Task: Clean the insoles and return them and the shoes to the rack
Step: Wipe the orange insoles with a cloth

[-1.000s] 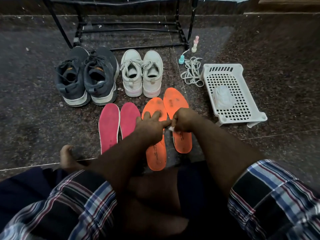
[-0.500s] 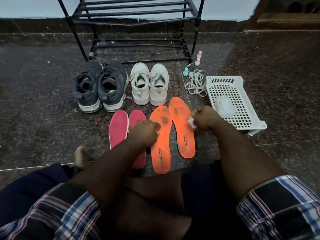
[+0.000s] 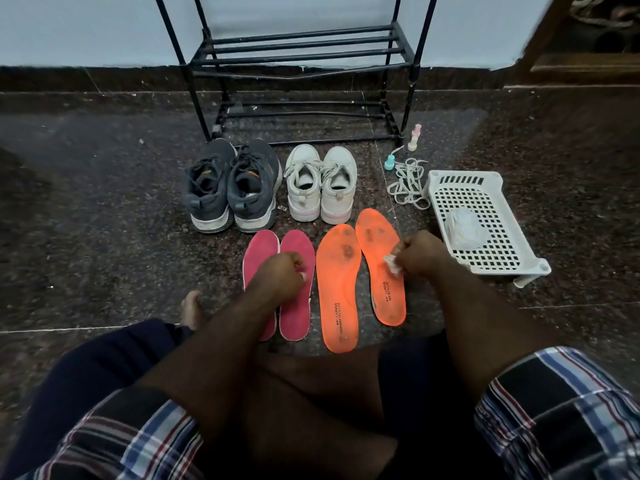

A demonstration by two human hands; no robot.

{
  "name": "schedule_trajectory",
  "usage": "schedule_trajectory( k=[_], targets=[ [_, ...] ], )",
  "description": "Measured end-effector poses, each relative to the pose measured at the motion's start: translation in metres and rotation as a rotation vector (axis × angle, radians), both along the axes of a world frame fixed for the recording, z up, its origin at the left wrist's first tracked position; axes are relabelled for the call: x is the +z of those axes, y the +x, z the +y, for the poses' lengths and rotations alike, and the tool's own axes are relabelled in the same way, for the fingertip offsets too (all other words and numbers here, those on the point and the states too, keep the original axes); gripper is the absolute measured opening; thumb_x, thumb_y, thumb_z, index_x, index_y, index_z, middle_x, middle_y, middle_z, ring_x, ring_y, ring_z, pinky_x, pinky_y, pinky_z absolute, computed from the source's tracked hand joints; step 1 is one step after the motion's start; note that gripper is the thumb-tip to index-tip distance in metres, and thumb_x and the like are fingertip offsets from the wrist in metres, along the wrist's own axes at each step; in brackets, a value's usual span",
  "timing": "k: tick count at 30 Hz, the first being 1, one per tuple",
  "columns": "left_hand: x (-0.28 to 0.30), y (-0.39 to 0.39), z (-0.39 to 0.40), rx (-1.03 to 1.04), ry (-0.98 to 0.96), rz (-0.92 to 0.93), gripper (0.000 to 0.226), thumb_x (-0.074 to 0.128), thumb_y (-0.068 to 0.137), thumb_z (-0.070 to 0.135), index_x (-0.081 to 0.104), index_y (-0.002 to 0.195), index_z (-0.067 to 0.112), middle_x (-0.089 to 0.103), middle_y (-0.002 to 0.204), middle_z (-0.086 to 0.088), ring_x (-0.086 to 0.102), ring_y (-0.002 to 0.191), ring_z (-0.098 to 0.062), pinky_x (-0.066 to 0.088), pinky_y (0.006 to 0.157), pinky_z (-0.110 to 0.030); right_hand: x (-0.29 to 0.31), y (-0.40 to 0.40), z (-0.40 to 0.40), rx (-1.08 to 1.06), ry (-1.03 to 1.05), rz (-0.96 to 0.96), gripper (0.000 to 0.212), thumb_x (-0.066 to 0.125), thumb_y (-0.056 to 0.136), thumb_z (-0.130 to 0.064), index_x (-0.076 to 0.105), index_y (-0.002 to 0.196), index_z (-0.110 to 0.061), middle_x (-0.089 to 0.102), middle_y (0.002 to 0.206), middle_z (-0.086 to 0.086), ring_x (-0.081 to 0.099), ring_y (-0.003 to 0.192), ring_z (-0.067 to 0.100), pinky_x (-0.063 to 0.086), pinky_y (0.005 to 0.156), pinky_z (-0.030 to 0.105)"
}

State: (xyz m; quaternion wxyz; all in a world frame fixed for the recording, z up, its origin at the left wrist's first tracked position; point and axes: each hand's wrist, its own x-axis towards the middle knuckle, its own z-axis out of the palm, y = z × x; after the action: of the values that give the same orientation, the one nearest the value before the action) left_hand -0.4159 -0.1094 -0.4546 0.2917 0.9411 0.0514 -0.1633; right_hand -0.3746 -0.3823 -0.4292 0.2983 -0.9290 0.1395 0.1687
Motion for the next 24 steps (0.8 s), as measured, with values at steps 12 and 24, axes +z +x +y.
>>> schedule_trajectory(
  k=[12, 24],
  targets=[
    [-0.001, -0.002, -0.019, -0.028, -0.16, -0.057, 0.021, 0.062, 0.091, 0.011, 0.07, 0.109, 0.019, 0.071, 0.101, 0.005, 0.066, 0.092, -0.014, 0.047, 0.076, -0.024, -0.002, 0.009, -0.005, -0.105, 0.193, -0.074, 0.016, 0.081, 0.069, -0.005, 0.076, 0.082, -0.012, 0.074, 0.078, 0.005, 0.07, 0.072, 0.016, 0.06, 0.073, 0.034],
    [0.031, 0.025, -0.12, 0.4, -0.916, 0.163, 0.018, 0.057, 0.096, -0.002, 0.063, 0.113, -0.003, 0.07, 0.09, -0.016, 0.066, 0.061, -0.014, 0.054, 0.05, -0.017, 0.024, -0.005, 0.004, -0.034, 0.694, -0.058, 0.035, 0.07, 0.079, 0.012, 0.068, 0.105, -0.012, 0.067, 0.1, 0.006, 0.066, 0.077, 0.016, 0.06, 0.068, 0.031]
  ],
)
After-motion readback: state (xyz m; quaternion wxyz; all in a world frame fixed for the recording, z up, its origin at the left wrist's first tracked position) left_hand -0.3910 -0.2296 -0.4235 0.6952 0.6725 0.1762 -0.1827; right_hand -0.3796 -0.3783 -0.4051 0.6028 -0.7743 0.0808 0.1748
